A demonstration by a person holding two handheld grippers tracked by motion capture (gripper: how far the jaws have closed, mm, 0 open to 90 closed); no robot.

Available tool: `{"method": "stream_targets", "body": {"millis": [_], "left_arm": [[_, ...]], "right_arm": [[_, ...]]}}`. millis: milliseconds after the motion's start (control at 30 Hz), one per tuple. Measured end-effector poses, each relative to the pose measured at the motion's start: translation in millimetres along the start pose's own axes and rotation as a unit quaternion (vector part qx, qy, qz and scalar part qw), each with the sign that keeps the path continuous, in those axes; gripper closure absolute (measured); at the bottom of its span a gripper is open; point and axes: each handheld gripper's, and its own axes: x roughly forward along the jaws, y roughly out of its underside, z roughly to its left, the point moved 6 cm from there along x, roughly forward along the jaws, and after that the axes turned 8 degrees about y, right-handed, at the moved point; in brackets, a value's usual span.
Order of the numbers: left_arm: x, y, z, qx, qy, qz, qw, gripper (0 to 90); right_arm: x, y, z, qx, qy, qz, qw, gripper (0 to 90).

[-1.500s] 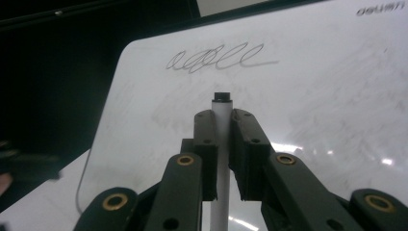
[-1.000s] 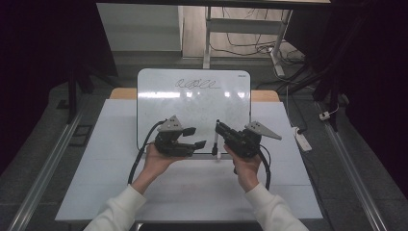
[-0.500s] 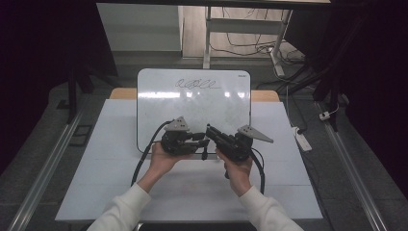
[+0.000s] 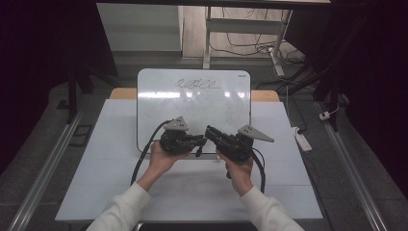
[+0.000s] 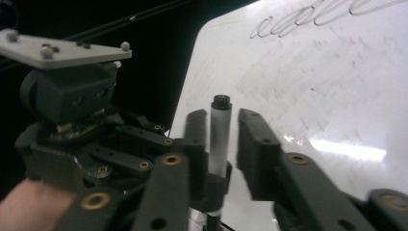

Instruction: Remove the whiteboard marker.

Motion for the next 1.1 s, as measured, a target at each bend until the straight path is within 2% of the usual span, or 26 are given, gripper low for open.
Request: {"method": "stream_targets", "body": {"millis": [67,133,167,233,367,400,433,467,500,633,800,833,900,933,1100], "left_arm": [[-3.6,0.3,0.4,0.002,0.005,0.001,1.0000,82.1],[-7.8,0.3,0.6,0.004,0.015,0.002,0.9999,82.1],[-9.7,0.4,0.3,0.004,0.025,0.002,0.9997,82.2],[-12.7,0.8,-0.3,0.004,0.039,0.005,0.9992,82.2],[-14.4,0.8,-2.4,0.007,0.064,0.012,0.9979,82.2],[-14.3,0.8,-3.2,0.008,0.067,0.014,0.9976,82.2],[-14.1,1.0,-4.2,0.011,0.072,0.018,0.9972,82.2],[-13.5,1.1,-5.4,0.014,0.076,0.021,0.9968,82.2],[-12.7,1.4,-6.6,0.017,0.079,0.026,0.9964,82.2],[-10.3,1.8,-11.0,0.029,0.096,0.040,0.9942,82.1],[-9.1,1.4,-16.0,0.038,0.116,0.046,0.9914,82.1],[-8.9,1.3,-16.7,0.038,0.121,0.046,0.9909,82.1],[-8.2,1.3,-17.5,0.040,0.128,0.048,0.9899,82.1],[-7.6,1.4,-17.9,0.040,0.131,0.048,0.9894,82.1],[-5.5,1.5,-20.0,0.043,0.143,0.049,0.9875,82.1]], "right_arm": [[-1.6,0.8,-2.6,-0.025,-0.020,0.018,0.9993,62.1],[-5.0,2.8,-7.6,-0.057,-0.028,0.031,0.9975,59.6],[-6.7,4.5,-10.0,-0.076,-0.037,0.044,0.9954,58.4],[-9.0,10.0,-14.2,-0.101,-0.068,0.079,0.9894,52.7],[-10.8,20.1,-20.5,-0.145,-0.098,0.104,0.9791,45.6],[-10.5,21.0,-19.9,-0.147,-0.106,0.106,0.9776,44.8],[-10.5,21.0,-19.9,-0.147,-0.106,0.106,0.9776,44.8],[-10.4,22.0,-18.2,-0.150,-0.119,0.110,0.9753,44.8],[-10.1,23.4,-16.1,-0.157,-0.132,0.116,0.9719,44.8],[-8.3,31.6,-9.0,-0.188,-0.157,0.138,0.9597,45.4],[-5.7,41.3,-0.4,-0.202,-0.192,0.162,0.9466,47.2],[-5.7,41.3,-0.4,-0.202,-0.192,0.162,0.9466,47.2],[-4.7,44.2,2.3,-0.206,-0.205,0.168,0.9419,51.0],[-4.7,44.2,2.3,-0.206,-0.205,0.168,0.9419,51.0],[-2.8,47.2,5.1,-0.215,-0.219,0.170,0.9363,63.6]]}}
